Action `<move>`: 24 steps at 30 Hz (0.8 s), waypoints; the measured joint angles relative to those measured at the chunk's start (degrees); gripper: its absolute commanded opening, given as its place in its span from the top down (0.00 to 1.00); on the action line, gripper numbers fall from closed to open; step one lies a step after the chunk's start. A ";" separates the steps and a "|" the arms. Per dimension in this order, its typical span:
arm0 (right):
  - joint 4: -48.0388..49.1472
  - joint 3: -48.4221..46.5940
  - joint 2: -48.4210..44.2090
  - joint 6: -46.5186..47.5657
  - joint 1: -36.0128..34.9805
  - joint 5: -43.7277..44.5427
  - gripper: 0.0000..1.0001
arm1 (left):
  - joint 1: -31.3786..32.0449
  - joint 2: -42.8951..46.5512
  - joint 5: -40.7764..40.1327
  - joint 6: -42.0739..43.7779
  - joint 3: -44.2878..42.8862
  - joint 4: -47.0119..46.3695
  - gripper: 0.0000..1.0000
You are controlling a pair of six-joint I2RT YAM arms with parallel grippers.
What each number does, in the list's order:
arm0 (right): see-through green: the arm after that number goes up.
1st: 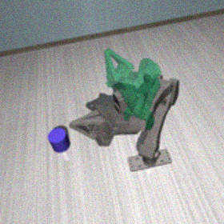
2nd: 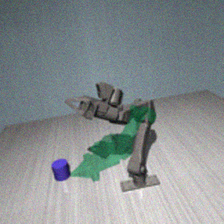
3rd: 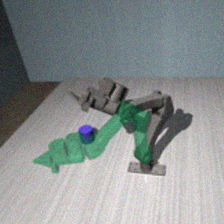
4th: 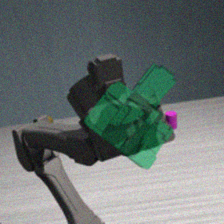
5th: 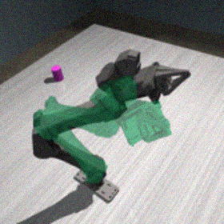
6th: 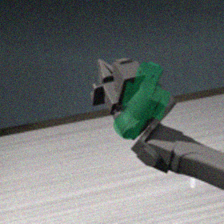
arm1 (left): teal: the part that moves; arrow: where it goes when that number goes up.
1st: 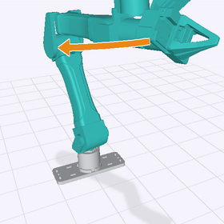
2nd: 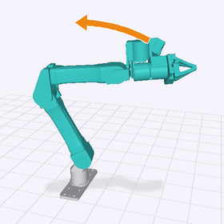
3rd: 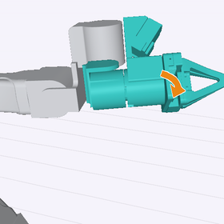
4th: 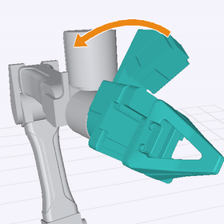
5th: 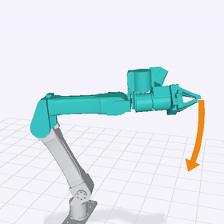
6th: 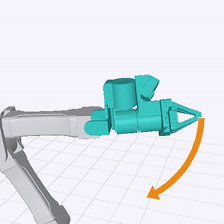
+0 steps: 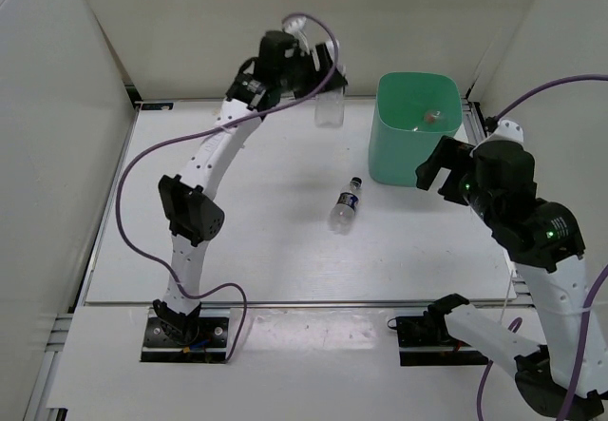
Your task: Put the plastic bottles in the bin
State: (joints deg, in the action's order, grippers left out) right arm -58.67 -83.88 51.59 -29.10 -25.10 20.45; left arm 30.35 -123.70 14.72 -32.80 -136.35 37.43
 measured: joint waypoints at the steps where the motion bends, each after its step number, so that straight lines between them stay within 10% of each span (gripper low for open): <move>1: -0.22 0.37 -0.74 -0.33 0.00 0.07 0.00 | -0.61 0.39 0.26 -0.74 -2.47 -1.95 0.42; 24: -9.38 -5.42 -11.23 -3.72 0.02 1.97 0.00 | 7.50 -15.32 -3.65 -14.64 -10.43 -35.80 0.34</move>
State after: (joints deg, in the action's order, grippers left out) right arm -68.05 -89.30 40.36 -32.82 -25.08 22.41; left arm 37.85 -139.02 11.07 -47.44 -146.78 1.63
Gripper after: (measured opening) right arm 0.996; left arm 0.810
